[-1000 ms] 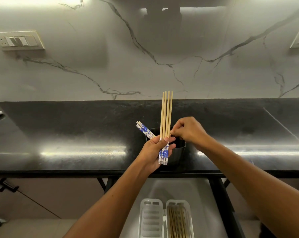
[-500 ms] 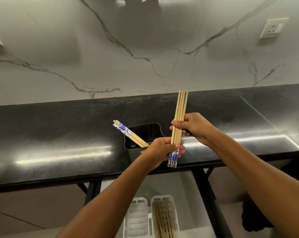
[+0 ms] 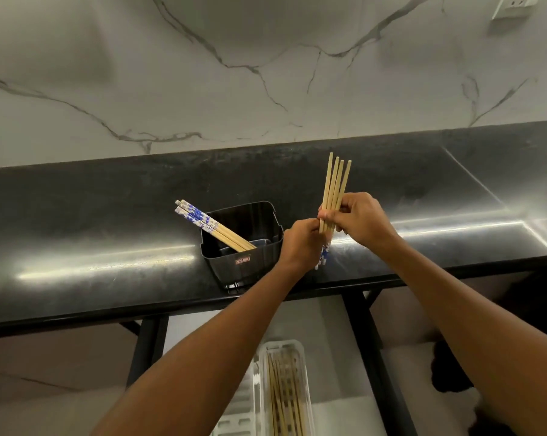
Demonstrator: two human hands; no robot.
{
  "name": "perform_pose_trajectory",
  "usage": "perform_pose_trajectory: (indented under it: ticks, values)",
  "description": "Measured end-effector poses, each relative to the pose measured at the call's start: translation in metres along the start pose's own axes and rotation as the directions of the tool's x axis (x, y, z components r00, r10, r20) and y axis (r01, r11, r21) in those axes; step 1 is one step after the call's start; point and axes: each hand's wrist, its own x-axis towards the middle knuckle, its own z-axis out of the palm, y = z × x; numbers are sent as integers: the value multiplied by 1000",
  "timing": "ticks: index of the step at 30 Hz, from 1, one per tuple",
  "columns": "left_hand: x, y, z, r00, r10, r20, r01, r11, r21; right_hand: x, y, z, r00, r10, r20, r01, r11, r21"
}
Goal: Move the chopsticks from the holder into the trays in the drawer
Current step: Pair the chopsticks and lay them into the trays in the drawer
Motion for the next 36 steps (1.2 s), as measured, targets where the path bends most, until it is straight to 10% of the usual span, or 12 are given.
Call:
perform_pose_trajectory:
  ticks: [21,36]
  values:
    - [-58,-30,-4,993,36,112,-30,998,-56,-44,1,21,996,-9,88,2,997,82]
    - [-272,-158,-49,642,-687,342,760,629,-164,-188,10,221,651,410,638,-544,839,16]
